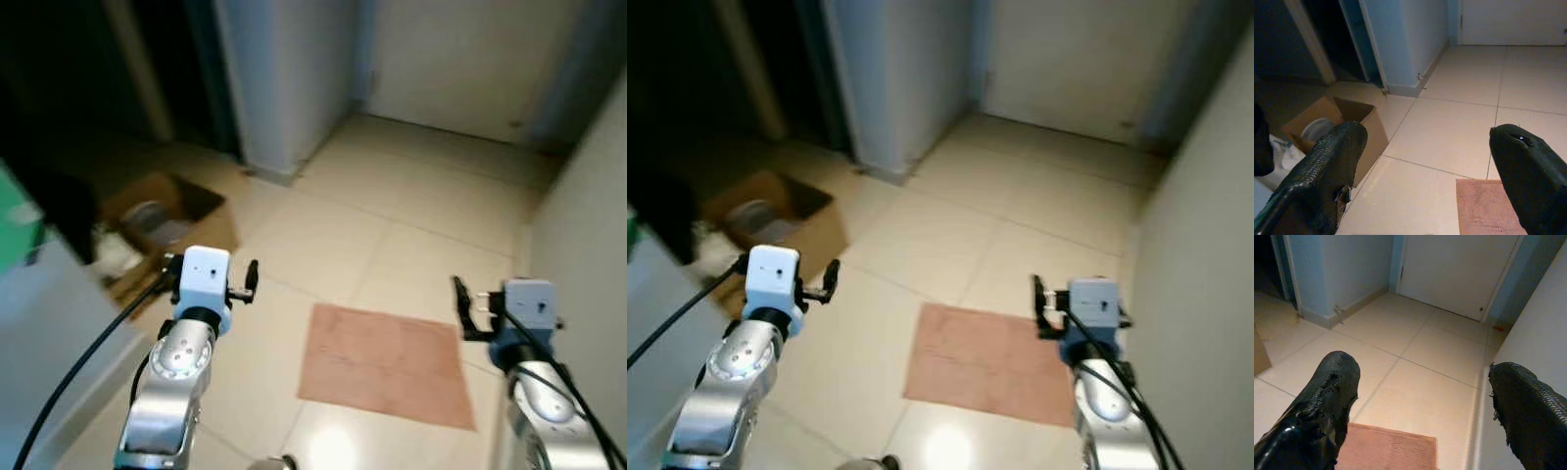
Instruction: Hang keys on a hook
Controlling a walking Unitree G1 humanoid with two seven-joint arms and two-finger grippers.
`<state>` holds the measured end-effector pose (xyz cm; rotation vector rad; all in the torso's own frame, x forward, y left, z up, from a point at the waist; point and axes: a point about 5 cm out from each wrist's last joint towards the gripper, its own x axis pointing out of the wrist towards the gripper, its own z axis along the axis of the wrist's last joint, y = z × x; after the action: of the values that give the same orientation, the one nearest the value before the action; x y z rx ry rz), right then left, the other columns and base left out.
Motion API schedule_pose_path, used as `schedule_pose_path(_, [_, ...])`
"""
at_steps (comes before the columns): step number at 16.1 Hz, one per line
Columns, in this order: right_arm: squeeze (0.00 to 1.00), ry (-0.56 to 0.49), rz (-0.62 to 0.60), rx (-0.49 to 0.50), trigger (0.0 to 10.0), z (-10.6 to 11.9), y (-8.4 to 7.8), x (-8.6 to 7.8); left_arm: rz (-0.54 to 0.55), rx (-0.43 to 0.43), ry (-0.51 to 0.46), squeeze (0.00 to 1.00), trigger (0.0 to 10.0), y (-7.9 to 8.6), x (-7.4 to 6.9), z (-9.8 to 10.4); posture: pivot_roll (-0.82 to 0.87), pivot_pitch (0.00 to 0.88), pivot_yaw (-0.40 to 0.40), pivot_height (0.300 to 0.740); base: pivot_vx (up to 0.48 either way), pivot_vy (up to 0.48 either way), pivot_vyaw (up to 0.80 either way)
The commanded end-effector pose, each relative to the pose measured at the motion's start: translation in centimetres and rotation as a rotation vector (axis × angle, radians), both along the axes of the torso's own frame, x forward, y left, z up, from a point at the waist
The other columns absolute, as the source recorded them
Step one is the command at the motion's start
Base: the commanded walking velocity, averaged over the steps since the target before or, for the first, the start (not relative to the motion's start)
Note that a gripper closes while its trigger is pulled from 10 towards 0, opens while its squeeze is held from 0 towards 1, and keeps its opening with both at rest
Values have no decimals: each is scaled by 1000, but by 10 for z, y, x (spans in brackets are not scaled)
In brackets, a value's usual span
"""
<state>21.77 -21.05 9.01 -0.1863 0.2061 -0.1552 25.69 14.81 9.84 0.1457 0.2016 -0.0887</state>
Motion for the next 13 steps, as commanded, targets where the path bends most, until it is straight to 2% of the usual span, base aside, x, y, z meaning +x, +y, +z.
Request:
schedule_pose_path(1, [1000,-7,-12,14,10000,4,0,0,-33,16,-3,86,10000,-4,-2,0,-104,0,22,740,0,0,800])
schedule_pose_path(3, [1000,13,-31,72,10000,2,7,-2,-35,29,-32,90,10000,2,-4,4,-110,0,17,740,0,0,800])
schedule_pose_path(4, [1000,50,-57,138,10000,-4,14,-4,-23,30,-35,71,10000,7,-2,5,-103,0,19,740,0,0,800])
schedule_pose_path(6, [1000,18,-6,141,10000,-4,25,-3,1,14,-44,0,10000,10,3,9,-91,0,33,740,0,0,800])
schedule_pose_path(7, [1000,23,-11,121,10000,-4,23,-2,20,28,-55,0,10000,10,2,10,-98,0,30,740,0,0,800])
schedule_pose_path(10, [1000,45,-20,115,10000,1,17,4,3,-3,-52,0,10000,7,2,9,-94,0,11,740,0,0,800])
schedule_pose_path(13, [1000,60,30,79,10000,-4,17,13,1,41,-55,0,10000,5,-1,6,-62,0,-20,740,0,0,800])
